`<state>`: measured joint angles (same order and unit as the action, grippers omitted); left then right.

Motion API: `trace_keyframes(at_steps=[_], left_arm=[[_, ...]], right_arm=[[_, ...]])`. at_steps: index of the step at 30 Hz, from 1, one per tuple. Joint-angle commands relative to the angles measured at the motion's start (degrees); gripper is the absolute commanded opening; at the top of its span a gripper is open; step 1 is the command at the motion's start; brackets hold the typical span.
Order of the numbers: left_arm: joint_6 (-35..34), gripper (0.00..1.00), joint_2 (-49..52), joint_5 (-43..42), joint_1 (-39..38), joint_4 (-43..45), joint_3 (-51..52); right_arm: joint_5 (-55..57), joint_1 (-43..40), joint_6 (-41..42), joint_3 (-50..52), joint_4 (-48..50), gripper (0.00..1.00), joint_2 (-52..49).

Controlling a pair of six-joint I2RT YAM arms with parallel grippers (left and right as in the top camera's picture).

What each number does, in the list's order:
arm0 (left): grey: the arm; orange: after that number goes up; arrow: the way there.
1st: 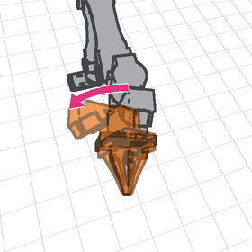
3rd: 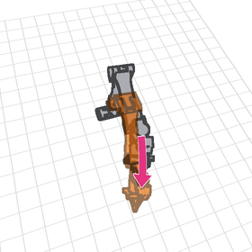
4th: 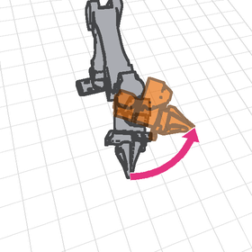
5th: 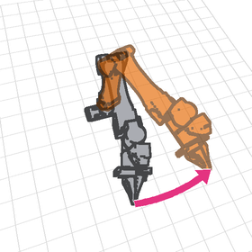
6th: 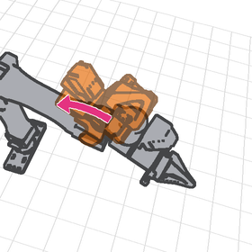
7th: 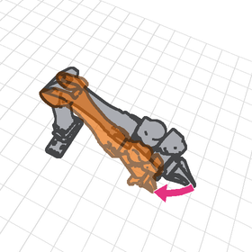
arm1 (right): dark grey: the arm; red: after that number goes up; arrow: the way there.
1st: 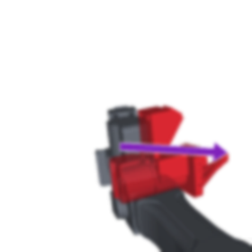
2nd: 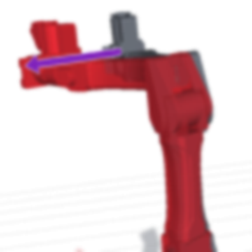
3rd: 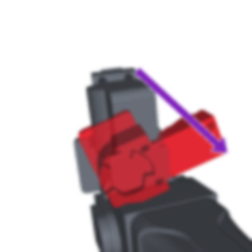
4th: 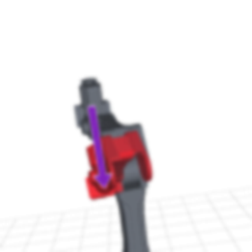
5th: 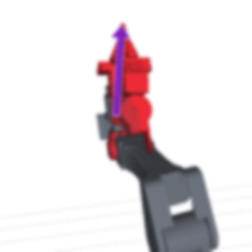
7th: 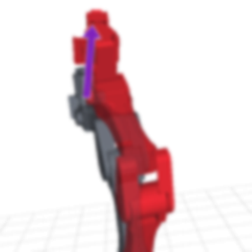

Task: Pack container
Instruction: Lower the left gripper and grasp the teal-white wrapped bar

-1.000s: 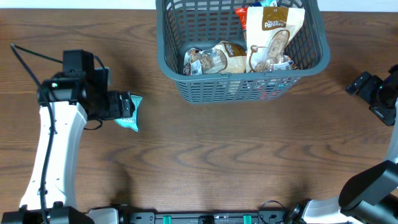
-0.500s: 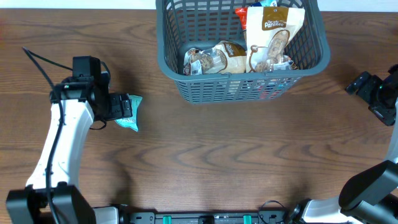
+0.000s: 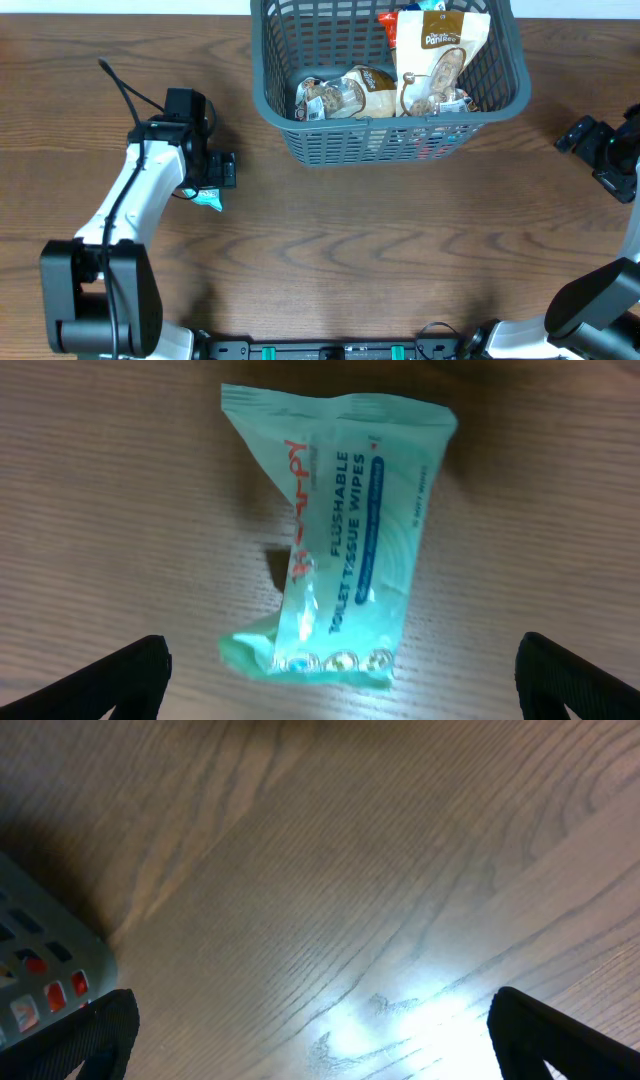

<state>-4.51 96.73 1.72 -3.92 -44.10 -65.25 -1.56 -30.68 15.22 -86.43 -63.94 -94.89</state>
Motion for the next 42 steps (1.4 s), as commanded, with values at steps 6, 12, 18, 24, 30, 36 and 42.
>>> trace_keyframes(at_steps=[6, 12, 18, 24, 30, 36, 42], left_arm=[[-0.52, 0.99, 5.77, 2.89, -0.02, 0.98, 0.09], [-0.52, 0.99, 6.73, 2.89, -0.02, 2.36, 0.09], [-0.52, 0.98, 6.8, 2.86, -0.02, 4.76, 0.09], [-0.52, 0.99, 8.0, 2.89, -0.02, 5.05, 0.11], [-0.55, 0.99, 11.47, 2.84, -0.02, 4.76, 0.11], [-0.55, 1.0, 11.78, 2.86, -0.02, 4.59, 0.11], [-0.57, 0.08, 11.78, 2.86, -0.02, 4.81, 0.09]], right_arm=[[-0.24, -0.42, -0.72, -0.02, -0.13, 0.99, 0.02], [-0.24, -0.42, -0.7, -0.02, -0.13, 0.99, 0.02], [-0.22, -0.42, -0.72, -0.02, -0.11, 0.99, 0.02], [-0.22, -0.42, -0.7, -0.02, -0.07, 0.99, 0.02], [-0.22, -0.42, -0.7, -0.02, -0.02, 0.99, 0.02], [-0.22, -0.42, -0.7, -0.02, 0.15, 0.99, 0.02], [-0.22, -0.42, -0.72, -0.02, 0.31, 0.99, 0.02]])
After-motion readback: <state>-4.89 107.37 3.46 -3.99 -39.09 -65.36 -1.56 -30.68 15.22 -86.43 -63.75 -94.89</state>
